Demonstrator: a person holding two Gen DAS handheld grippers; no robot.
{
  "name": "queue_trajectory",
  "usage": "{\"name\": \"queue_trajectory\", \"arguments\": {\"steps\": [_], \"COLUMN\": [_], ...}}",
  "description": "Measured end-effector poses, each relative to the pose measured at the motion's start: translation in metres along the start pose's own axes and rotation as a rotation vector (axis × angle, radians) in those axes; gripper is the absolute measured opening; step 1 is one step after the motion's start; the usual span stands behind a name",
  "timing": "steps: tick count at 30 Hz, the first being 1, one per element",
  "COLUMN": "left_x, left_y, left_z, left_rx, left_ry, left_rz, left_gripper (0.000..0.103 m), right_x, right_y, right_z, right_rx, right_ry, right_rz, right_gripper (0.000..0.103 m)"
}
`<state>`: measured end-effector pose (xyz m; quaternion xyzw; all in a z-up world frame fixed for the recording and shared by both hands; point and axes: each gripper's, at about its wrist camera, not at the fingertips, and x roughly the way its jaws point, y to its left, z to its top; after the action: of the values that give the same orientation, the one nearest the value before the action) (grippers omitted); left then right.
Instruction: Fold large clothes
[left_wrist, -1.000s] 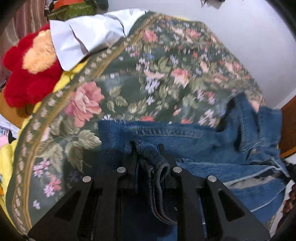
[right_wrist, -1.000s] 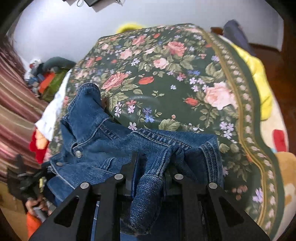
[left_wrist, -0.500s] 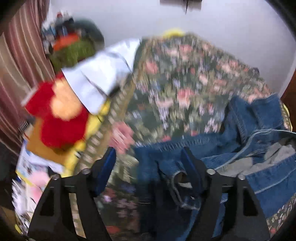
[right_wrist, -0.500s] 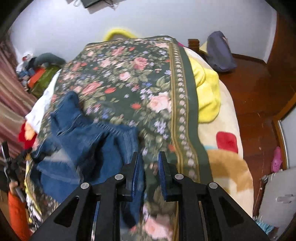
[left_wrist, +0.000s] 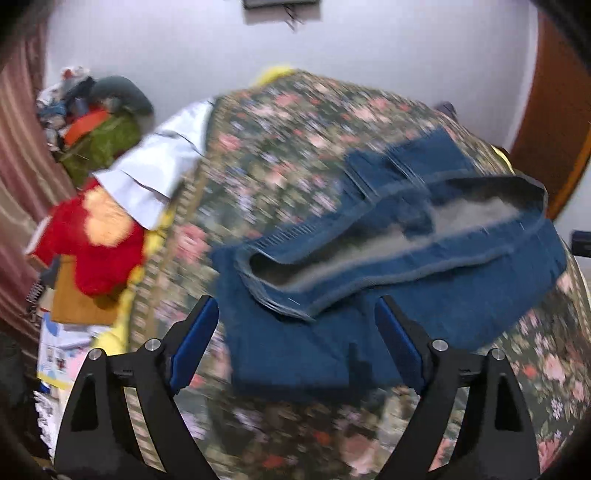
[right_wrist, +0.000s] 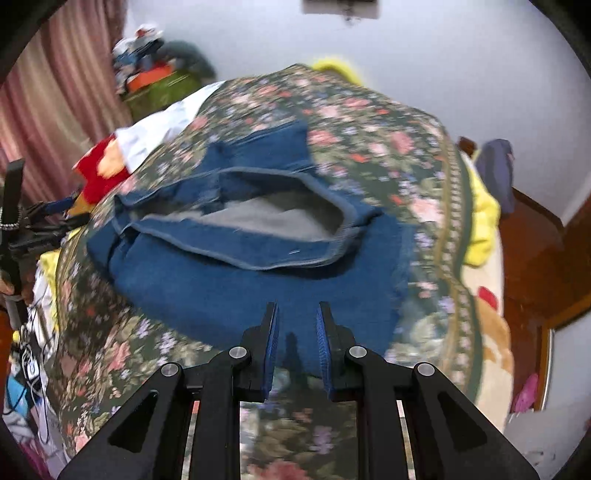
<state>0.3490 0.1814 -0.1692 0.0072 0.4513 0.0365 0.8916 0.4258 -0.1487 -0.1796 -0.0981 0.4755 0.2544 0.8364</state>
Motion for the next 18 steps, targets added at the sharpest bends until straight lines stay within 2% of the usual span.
{"name": "queue_trajectory", "arguments": {"steps": [4, 6, 8, 12, 15, 18], "left_x": [0.033, 0.056, 0.072, 0.095, 0.107, 0.111], "left_y": [-0.032, -0.045, -0.052, -0.048, -0.041, -0.038], "left_z": [-0.013, -0.015, -0.014, 0.01, 0.038, 0.068], "left_rx": [0.032, 0.047, 0.062, 0.065, 0.071, 0.083], "left_ry": [0.067, 0.113, 0.126, 0.068, 0.049, 0.012], "left_rz": [-0.058, -0.069, -0.056, 0.012, 0.035, 0.074], "left_gripper": [0.087, 0.087, 0.087, 0.087, 0.087, 0.086], "right_x": [0.04, 0.06, 0.076, 0.088, 0.1, 0.111], "right_y": [0.019, 0.022, 0.026, 0.022, 0.01, -0.008], "right_z": [0.001, 0.0, 0.002, 0.023, 0.054, 0.087], "right_rx": [0.0, 0.005, -0.011, -0.017, -0.002, 0.059], "right_ry": [0.069, 0.105, 0.105, 0.07, 0.055, 0.021], "right_rz": [0.031, 0.031, 0.013, 0.019, 0.016, -0.05], "right_gripper": [0.016, 0.016, 0.016, 0.016, 0.016, 0.016]}}
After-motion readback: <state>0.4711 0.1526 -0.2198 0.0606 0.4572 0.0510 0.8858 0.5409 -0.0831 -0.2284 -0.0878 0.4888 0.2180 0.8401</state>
